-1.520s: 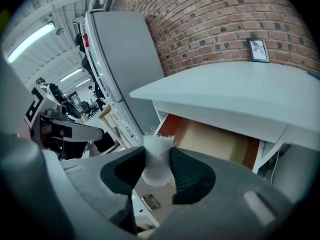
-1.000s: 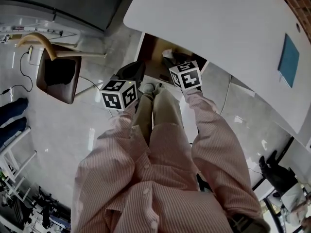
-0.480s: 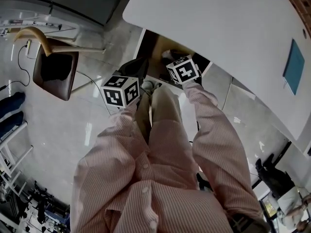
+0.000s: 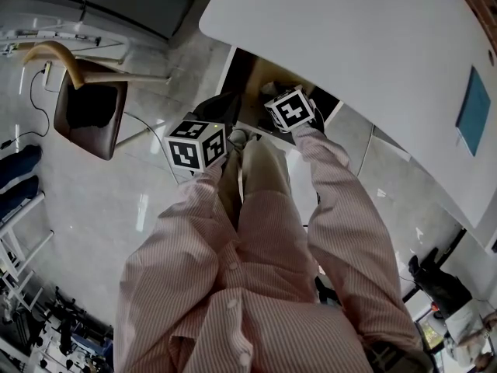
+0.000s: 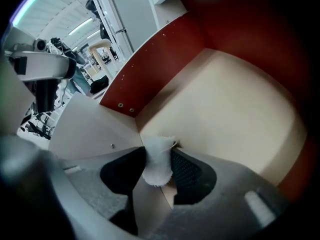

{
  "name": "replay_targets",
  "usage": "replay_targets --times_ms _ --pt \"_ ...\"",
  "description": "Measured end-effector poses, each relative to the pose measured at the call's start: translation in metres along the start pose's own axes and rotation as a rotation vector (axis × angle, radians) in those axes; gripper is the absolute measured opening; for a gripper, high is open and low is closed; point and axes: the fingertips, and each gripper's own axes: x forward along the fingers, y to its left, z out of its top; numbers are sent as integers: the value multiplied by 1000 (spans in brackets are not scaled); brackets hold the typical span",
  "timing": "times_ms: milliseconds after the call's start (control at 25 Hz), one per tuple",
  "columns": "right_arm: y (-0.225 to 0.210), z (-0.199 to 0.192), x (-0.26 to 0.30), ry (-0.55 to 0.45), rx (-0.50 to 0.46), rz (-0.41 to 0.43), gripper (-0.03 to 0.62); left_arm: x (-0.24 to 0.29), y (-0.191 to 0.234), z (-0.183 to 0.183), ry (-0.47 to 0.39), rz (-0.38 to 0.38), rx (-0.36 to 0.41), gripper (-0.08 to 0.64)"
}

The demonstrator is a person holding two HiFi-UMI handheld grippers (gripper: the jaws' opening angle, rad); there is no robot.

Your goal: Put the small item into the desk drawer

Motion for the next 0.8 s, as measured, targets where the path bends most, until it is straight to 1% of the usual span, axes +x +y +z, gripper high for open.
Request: replay_targets --times_ms 200,360,640,800 --pt "2 0 1 12 -3 11 163 -3 1 -1 7 5 -17 0" --pt "4 0 -1 5 -1 14 178 -6 0 -2 9 10 -28 0" --pt "9 7 -12 -28 38 27 179 -19 -4 -2 16 16 -38 0" --pt "10 12 -28 -42 77 -17 174 -30 -8 1 21 15 -45 0"
